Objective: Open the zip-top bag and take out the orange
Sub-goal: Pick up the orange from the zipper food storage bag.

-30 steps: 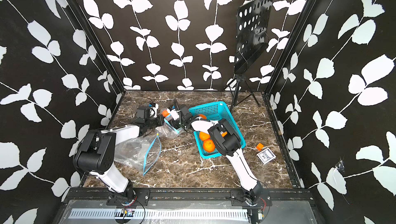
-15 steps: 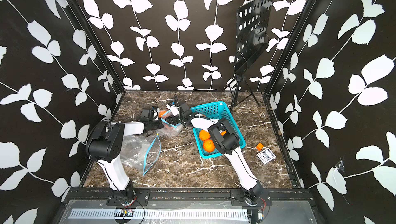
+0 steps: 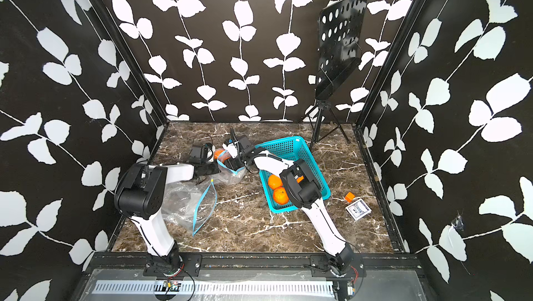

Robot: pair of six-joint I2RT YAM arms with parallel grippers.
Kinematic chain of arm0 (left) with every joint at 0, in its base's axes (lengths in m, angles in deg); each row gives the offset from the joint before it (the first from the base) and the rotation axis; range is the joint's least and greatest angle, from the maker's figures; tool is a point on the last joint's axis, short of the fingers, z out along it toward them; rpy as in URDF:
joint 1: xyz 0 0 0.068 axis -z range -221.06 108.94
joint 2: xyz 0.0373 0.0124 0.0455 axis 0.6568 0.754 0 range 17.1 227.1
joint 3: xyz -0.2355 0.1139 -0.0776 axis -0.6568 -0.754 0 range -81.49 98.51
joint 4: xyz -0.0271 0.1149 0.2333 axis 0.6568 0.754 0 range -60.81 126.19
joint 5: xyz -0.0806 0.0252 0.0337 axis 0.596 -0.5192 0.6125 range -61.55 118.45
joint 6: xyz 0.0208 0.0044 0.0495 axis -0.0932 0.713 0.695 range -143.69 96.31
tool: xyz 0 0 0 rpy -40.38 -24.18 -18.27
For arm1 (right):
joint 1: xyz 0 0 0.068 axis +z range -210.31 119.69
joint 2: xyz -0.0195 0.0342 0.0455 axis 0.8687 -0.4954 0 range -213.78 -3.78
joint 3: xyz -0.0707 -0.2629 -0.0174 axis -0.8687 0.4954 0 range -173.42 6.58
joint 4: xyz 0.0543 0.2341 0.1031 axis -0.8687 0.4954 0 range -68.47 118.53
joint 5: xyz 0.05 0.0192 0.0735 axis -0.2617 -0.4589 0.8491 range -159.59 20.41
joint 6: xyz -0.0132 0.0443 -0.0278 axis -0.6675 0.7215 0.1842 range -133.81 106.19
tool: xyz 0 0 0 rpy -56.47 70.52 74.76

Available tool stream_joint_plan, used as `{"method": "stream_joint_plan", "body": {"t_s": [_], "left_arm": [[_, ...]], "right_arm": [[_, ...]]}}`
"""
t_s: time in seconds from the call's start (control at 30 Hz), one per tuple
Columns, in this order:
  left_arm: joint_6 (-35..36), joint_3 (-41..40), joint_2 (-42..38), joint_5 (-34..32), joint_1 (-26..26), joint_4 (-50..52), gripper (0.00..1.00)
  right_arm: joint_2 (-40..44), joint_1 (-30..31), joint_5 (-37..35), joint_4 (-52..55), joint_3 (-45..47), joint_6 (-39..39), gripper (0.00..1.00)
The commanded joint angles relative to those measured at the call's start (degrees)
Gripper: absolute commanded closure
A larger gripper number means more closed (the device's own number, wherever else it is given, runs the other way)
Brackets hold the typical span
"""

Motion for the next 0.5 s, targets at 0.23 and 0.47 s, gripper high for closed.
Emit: {"method": "stream_joint_plan", "body": {"t_s": [0.23, 0.47], "left_arm": [[0.2, -0.6, -2.6, -2.2, -2.2, 3.2, 1.00], [0.7, -0.7, -3.9, -4.4, -2.2, 4.1, 1.00]], "right_arm": [[15.2, -0.2, 2.1, -6.0, 11.9, -1.2, 0.47], [21.5, -1.8, 6.2, -9.7, 17.2, 1.2, 0.47]]}}
